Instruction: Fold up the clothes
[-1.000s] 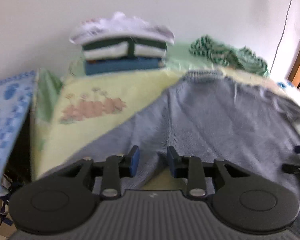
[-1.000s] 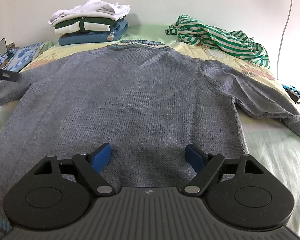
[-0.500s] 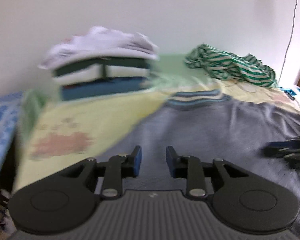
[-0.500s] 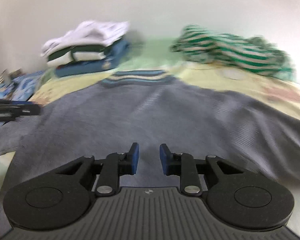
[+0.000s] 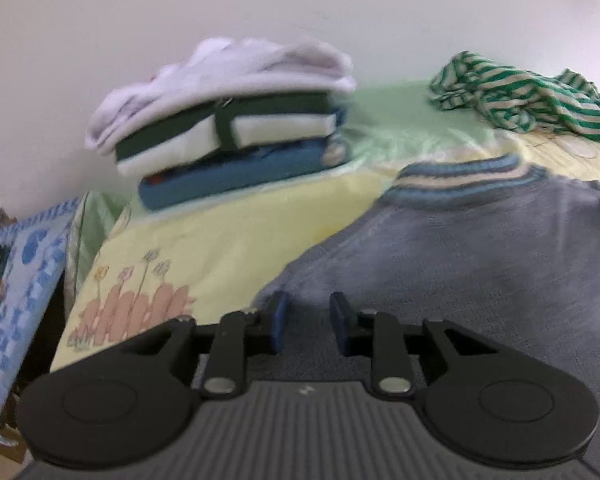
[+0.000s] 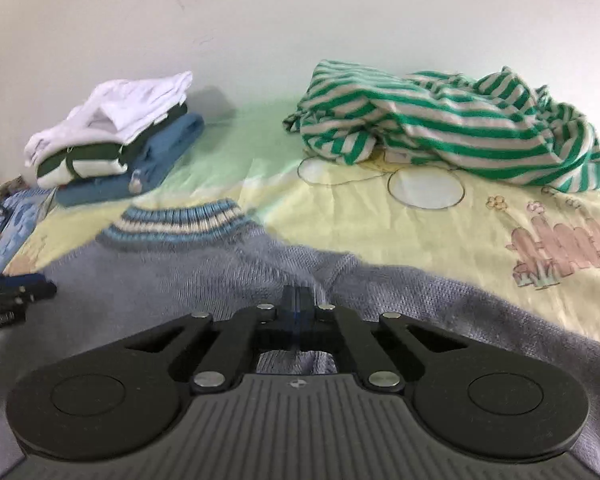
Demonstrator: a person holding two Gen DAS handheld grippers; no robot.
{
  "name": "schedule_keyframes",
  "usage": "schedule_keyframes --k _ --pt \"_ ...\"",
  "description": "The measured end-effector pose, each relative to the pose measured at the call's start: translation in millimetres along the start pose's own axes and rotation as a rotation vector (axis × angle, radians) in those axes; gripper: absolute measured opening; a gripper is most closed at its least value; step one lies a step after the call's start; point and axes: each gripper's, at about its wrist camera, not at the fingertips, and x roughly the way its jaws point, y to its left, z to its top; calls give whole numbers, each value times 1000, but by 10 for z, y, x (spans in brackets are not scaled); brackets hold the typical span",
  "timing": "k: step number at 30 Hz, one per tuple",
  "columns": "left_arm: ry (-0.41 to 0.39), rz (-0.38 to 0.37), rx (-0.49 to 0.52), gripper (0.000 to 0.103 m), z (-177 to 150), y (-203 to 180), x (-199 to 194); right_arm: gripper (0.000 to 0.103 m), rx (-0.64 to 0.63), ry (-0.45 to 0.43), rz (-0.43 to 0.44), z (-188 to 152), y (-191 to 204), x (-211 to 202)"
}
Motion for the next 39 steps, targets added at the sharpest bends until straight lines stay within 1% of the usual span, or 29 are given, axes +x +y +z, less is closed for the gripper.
schedule_keyframes --k 1,2,3,4,7,8,10,11,12,13,14,15,17,19,21,22,23,24,26,27,28,30,31,32,33,35,36,38,39 --pt "-19 -24 2 37 45 -92 -20 7 -22 -12 37 19 111 -8" --pt "-31 -44 4 45 101 -198 -13 7 -42 -1 98 42 239 13" --pt "-38 -57 5 49 153 -286 17 7 -57 21 149 62 357 62" --pt "-37 -58 2 49 197 -349 82 7 -72 38 182 64 448 113" --pt "-21 -35 10 42 263 -441 316 7 -130 92 205 49 642 354" --pt "-24 -25 13 42 272 -425 370 5 -144 104 211 48 684 426" --pt "-26 12 19 42 315 -346 446 0 -113 89 198 101 526 482" --pt "-27 40 19 46 334 -279 483 0 -94 78 164 136 414 489" --pt "-29 52 10 58 348 -201 517 0 -71 60 125 170 276 498" --pt "-31 43 -12 64 355 -107 547 0 -44 45 97 201 138 507" --pt "-31 34 -34 72 364 -28 575 0 1 41 118 224 -3 517" --pt "-27 26 -49 75 376 12 598 0 35 39 132 243 -107 524" --pt "-26 14 -64 74 400 41 632 0 14 39 102 254 -26 519" --pt "-35 26 -29 69 409 -12 625 0 -7 39 72 265 55 513" --pt "-50 40 27 54 404 -89 559 0 -33 39 57 264 150 465" --pt "-59 39 35 48 393 -96 495 6 -33 36 67 247 151 402" --pt "-68 32 38 45 380 -92 430 8 -35 38 78 226 145 344" --pt "-75 19 36 45 365 -79 380 10 -44 59 91 192 116 309" --pt "-54 23 61 40 344 -95 412 9 -61 94 111 127 55 254" --pt "-48 35 76 41 333 -109 466 1 -56 84 97 116 8 287" --pt "-49 46 91 42 326 -121 504 0 -40 80 81 129 -49 292" --pt "-61 77 129 49 339 -146 519 0 -2 65 5 172 -151 269" --pt "-62 85 142 48 341 -146 489 0 15 73 26 141 -159 191" --pt "-65 87 152 43 338 -140 425 5 32 80 46 111 -167 112" --pt "-71 77 157 42 324 -126 340 10 49 88 67 81 -175 33" --pt "-83 20 150 45 250 -80 113 10 84 104 108 21 -192 -124" --pt "-78 -6 142 44 189 -68 14 12 93 115 130 -24 -181 -201" --pt "-64 -61 126 45 33 -45 -194 12 40 159 171 -239 -31 -337" --pt "-59 -76 130 45 -50 -47 -282 12 7 175 164 -348 22 -402"
